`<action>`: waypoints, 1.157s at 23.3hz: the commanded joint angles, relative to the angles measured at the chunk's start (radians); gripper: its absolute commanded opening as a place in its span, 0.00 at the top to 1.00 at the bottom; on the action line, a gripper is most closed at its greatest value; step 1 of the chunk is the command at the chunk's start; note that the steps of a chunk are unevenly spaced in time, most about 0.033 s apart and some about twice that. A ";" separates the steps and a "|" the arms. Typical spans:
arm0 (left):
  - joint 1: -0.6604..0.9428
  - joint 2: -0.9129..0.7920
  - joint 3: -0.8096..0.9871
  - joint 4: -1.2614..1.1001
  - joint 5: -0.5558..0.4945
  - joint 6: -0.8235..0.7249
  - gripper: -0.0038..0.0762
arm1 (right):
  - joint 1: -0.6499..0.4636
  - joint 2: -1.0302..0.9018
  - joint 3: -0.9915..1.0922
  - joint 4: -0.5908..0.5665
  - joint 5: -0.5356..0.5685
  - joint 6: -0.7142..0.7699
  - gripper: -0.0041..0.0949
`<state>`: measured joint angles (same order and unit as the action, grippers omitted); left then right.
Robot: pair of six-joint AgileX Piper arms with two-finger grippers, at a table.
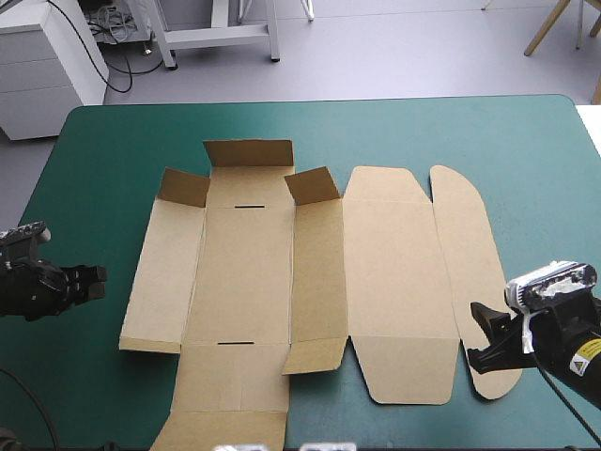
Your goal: Fold the box
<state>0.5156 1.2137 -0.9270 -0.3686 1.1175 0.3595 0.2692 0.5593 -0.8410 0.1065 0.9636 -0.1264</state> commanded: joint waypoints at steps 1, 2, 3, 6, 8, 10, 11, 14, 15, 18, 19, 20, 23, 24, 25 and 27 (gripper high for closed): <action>0.029 0.033 -0.009 -0.171 -0.014 0.057 0.41 | -0.006 0.005 -0.027 0.006 -0.068 -0.009 0.50; 0.029 0.046 -0.009 -0.202 -0.009 0.069 0.41 | -0.006 0.005 -0.027 0.006 -0.068 -0.009 0.50; 0.029 0.057 -0.009 -0.226 -0.004 0.076 0.41 | -0.006 0.005 -0.027 0.006 -0.068 -0.009 0.50; 0.029 0.125 -0.009 -0.290 0.011 0.114 0.41 | -0.006 0.005 -0.027 0.004 -0.076 -0.009 0.50; 0.029 0.156 -0.009 -0.290 0.017 0.125 0.41 | -0.006 0.005 -0.027 0.004 -0.076 -0.009 0.50; 0.029 0.195 -0.009 -0.298 0.036 0.147 0.41 | -0.006 0.005 -0.027 0.006 -0.076 -0.009 0.50; 0.029 0.228 -0.009 -0.302 0.044 0.167 0.41 | -0.006 0.005 -0.027 0.006 -0.076 -0.009 0.50; 0.027 0.301 -0.009 -0.364 0.078 0.218 0.41 | -0.006 0.005 -0.027 0.006 -0.076 -0.009 0.50; 0.027 0.322 -0.009 -0.406 0.108 0.242 0.41 | -0.006 0.005 -0.027 0.006 -0.076 -0.009 0.50; 0.011 0.365 -0.009 -0.466 0.143 0.294 0.41 | -0.006 0.005 -0.027 0.006 -0.076 -0.007 0.50; 0.002 0.367 -0.009 -0.466 0.141 0.297 0.41 | -0.006 0.005 -0.027 0.006 -0.076 -0.007 0.50; -0.014 0.374 -0.009 -0.464 0.139 0.301 0.41 | -0.006 0.005 -0.027 0.006 -0.076 -0.007 0.50; -0.068 0.413 -0.009 -0.466 0.139 0.305 0.41 | -0.006 0.005 -0.027 0.006 -0.076 -0.007 0.50; -0.085 0.424 -0.009 -0.466 0.139 0.305 0.41 | -0.006 0.005 -0.027 0.006 -0.076 -0.007 0.50; -0.097 0.430 -0.009 -0.468 0.141 0.305 0.41 | -0.006 0.005 -0.027 0.006 -0.076 -0.007 0.50; -0.127 0.436 -0.009 -0.482 0.144 0.305 0.41 | -0.006 0.005 -0.027 0.006 -0.076 -0.007 0.50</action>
<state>0.4265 1.6754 -0.9137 -0.7805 1.1844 0.6587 0.2692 0.5593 -0.8410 0.1065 0.9557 -0.1284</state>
